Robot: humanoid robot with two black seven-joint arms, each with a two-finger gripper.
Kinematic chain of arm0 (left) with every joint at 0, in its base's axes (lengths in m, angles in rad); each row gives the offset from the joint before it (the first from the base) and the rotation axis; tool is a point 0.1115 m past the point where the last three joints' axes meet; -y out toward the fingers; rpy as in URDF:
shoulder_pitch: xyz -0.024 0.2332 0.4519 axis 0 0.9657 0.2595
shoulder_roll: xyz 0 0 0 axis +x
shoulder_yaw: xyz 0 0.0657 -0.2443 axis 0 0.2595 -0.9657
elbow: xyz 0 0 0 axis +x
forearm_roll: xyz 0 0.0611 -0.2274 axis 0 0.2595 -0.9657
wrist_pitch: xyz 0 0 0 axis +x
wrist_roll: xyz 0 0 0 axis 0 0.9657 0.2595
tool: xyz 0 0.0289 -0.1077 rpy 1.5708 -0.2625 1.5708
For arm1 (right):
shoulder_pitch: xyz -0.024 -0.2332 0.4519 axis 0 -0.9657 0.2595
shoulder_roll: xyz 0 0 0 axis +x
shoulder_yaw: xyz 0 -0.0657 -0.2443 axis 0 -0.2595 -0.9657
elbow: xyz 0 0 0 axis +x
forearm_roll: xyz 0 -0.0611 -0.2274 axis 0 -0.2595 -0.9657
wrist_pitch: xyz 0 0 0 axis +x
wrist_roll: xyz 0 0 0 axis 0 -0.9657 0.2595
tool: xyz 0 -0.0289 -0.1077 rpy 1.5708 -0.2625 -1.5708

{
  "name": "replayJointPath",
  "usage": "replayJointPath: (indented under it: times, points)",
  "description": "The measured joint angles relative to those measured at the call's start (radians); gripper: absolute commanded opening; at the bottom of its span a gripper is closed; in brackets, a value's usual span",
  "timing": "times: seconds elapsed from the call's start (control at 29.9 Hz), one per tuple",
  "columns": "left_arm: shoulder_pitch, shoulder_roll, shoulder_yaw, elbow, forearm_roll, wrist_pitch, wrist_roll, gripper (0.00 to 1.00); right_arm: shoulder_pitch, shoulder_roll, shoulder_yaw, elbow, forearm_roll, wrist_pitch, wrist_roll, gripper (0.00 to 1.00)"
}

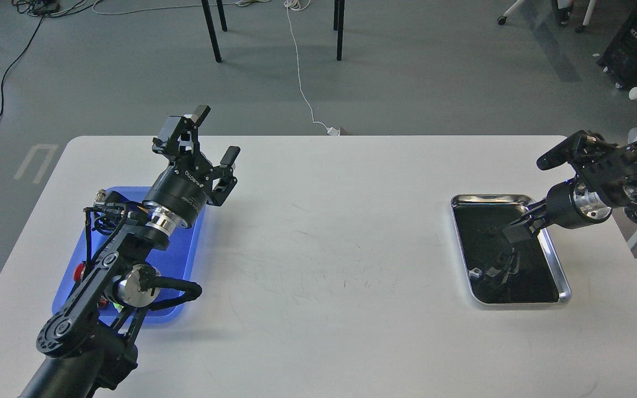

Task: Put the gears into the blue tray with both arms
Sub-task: 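Lower the right gripper and grasp the small black part on the pad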

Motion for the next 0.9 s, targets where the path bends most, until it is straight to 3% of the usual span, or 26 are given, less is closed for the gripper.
replayJointPath:
  times: [0.47, 0.9]
  points:
    - [0.005, 0.006, 0.0, -0.001, 0.0, 0.0, -0.014, 0.98, -0.026, 0.113, -0.007, -0.108, 0.003, -0.026, 0.0, 0.66]
    - [0.013, 0.005, 0.0, -0.01, -0.001, -0.001, -0.021, 0.98, -0.062, 0.141, -0.009, -0.139, 0.004, -0.026, 0.0, 0.62]
